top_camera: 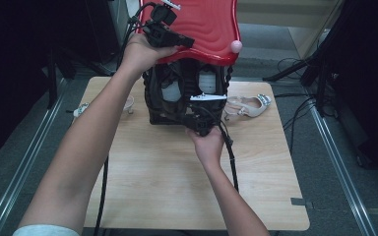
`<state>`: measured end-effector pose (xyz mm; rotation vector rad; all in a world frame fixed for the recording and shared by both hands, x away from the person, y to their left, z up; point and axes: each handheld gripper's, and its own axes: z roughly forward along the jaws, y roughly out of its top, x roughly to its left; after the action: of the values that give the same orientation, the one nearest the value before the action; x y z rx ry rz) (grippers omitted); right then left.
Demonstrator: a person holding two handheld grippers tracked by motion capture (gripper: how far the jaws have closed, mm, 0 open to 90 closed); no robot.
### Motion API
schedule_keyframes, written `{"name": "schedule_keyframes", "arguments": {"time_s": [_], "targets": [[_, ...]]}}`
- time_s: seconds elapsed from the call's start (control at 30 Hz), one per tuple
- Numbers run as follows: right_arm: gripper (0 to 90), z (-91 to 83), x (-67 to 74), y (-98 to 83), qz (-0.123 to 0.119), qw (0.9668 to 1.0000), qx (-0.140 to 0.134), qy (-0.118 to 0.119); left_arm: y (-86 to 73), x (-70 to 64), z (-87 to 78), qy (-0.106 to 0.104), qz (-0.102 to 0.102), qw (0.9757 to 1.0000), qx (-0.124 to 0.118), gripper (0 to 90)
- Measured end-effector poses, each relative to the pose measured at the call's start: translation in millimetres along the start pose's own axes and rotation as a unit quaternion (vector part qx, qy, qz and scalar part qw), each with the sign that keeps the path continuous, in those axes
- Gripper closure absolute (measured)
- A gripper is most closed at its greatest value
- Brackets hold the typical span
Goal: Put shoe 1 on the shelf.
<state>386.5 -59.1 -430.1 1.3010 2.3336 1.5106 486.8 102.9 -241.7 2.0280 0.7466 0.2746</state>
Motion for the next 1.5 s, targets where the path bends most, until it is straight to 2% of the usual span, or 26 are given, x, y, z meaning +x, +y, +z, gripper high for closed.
{"name": "schedule_keyframes", "arguments": {"time_s": [0.13, 0.23, 0.37, 0.43, 0.6, 0.73, 0.93, 0.97, 1.07, 1.13, 1.17, 1.23, 1.27, 1.3, 1.37, 1.4, 1.5], "targets": [[90.0, 3.5, -5.2, 10.3, 0.005, 0.9999, -0.005, -0.012, -0.3, 0.2, 0.0, 0.0, 0.0, 1.0, -0.001, 89.9], [90.0, 6.9, -9.5, 16.8, 0.021, 0.9997, -0.008, -0.012, -0.2, 0.2, 0.0, 0.0, 0.0, 1.0, 0.0, 89.9], [90.0, 12.6, -10.8, 23.8, 0.028, 0.9994, -0.008, -0.017, -0.4, 0.5, -0.3, 0.001, 0.001, 1.0, -0.001, 89.9], [90.0, 16.4, -10.9, 25.3, 0.035, 0.9993, -0.011, -0.011, -0.4, 0.5, -0.4, 0.001, 0.002, 1.0, -0.001, 89.8], [90.0, 23.6, -6.8, 29.8, 0.032, 0.9994, -0.006, -0.01, -1.7, -0.5, -0.5, 0.004, 0.002, 1.0, -0.006, 89.8], [90.0, 37.8, -3.4, 36.4, 0.038, 0.9992, 0.004, -0.005, -2.3, 0.4, -1.2, 0.001, -0.002, 1.0, -0.006, 89.7], [90.0, 47.1, -1.7, 30.6, 0.043, 0.999, 0.008, 0.007, -2.1, -0.1, -2.0, 0.001, -0.005, 1.0, -0.005, 88.2], [90.0, 42.2, 0.1, 25.2, 0.046, 0.9987, -0.006, 0.019, -2.0, -0.8, -3.2, 0.006, -0.004, 1.0, -0.006, 85.7], [90.0, 37.1, 1.4, 22.2, 0.042, 0.9988, -0.008, 0.024, -1.9, -1.7, -4.9, 0.009, -0.006, 0.9999, -0.004, 85.8], [90.0, 30.9, 2.5, 18.9, 0.036, 0.999, -0.011, 0.026, -1.8, -2.1, -8.2, 0.0, -0.011, 0.9999, -0.003, 85.9], [90.0, 24.4, 3.0, 15.0, 0.036, 0.9986, -0.016, 0.034, -1.5, -3.9, -13.7, 0.009, -0.009, 0.9999, 0.004, 85.9], [90.0, 17.8, 4.0, 10.9, 0.032, 0.9985, -0.019, 0.039, -1.7, -4.9, -17.2, 0.009, -0.006, 0.9999, 0.006, 85.3], [90.0, 14.4, 4.7, 8.8, 0.027, 0.9987, -0.02, 0.039, -3.2, -7.0, -26.3, 0.003, -0.004, 1.0, 0.001, 84.5], [90.0, 14.4, 4.7, 8.8, 0.027, 0.9987, -0.02, 0.039, -3.2, -7.0, -26.3, 0.003, -0.004, 1.0, 0.001, 83.4], [85.5, 1.0, 6.1, 1.4, 0.017, 0.9987, -0.025, 0.042, -9.4, -8.8, -39.5, -0.012, -0.01, 0.9999, -0.003, 81.3], [84.4, -3.5, 6.0, -1.1, 0.012, 0.9986, -0.026, 0.045, -12.5, -9.6, -43.2, -0.02, -0.014, 0.9997, 0.0, 80.5], [78.7, -16.8, 5.5, -10.3, -0.003, 0.9982, -0.031, 0.05, -25.5, -15.8, -51.7, -0.023, -0.01, 0.9996, 0.008, 79.2]]}}
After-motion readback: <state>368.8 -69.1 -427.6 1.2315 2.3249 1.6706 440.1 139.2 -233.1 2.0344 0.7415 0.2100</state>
